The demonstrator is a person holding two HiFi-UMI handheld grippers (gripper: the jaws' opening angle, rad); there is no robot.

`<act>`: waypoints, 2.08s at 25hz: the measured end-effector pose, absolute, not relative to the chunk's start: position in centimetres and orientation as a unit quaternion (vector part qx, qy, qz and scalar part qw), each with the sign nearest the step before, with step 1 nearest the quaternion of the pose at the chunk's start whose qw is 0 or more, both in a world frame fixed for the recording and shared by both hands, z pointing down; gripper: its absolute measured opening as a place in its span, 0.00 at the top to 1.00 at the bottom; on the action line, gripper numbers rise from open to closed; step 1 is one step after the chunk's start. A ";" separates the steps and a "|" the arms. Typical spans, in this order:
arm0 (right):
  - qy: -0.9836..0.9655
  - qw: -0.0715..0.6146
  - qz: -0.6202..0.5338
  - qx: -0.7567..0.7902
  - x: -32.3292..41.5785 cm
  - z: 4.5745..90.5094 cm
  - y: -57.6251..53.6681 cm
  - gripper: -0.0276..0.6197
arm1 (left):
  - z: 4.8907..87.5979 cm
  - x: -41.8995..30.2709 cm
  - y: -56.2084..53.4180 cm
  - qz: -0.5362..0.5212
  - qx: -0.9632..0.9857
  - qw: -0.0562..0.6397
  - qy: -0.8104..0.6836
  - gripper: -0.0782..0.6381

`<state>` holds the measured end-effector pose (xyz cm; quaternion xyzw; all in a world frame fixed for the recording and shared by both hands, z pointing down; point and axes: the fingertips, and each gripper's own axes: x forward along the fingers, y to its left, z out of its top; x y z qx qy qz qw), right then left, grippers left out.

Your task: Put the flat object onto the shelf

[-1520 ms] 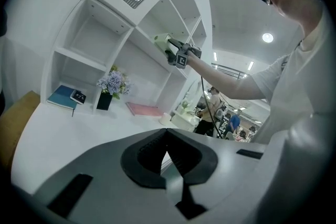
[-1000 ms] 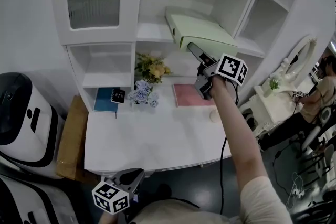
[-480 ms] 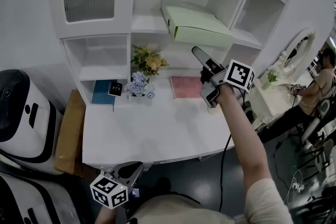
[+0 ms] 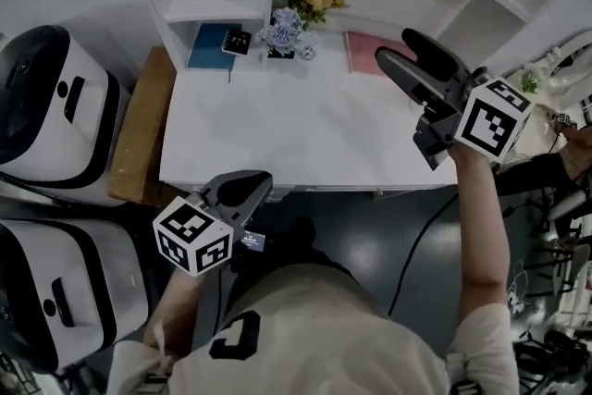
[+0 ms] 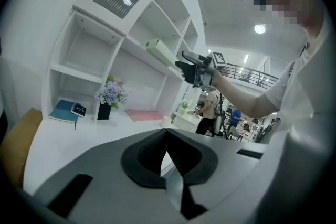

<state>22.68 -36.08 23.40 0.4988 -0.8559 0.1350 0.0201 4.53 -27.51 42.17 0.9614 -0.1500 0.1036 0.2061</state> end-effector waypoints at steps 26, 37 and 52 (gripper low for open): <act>-0.880 0.032 0.203 0.429 10.4 34.7 -26.2 0.41 | 43.2 0.4 -25.8 0.095 0.953 0.222 -0.181 0.87; -0.860 0.041 0.194 0.470 12.1 35.8 -20.1 0.90 | 43.6 3.8 -22.4 0.109 0.962 0.220 -0.120 0.87; -0.875 -0.006 0.185 0.447 15.3 34.5 -12.8 0.92 | 41.3 9.4 -16.4 0.126 0.972 0.176 -0.094 0.87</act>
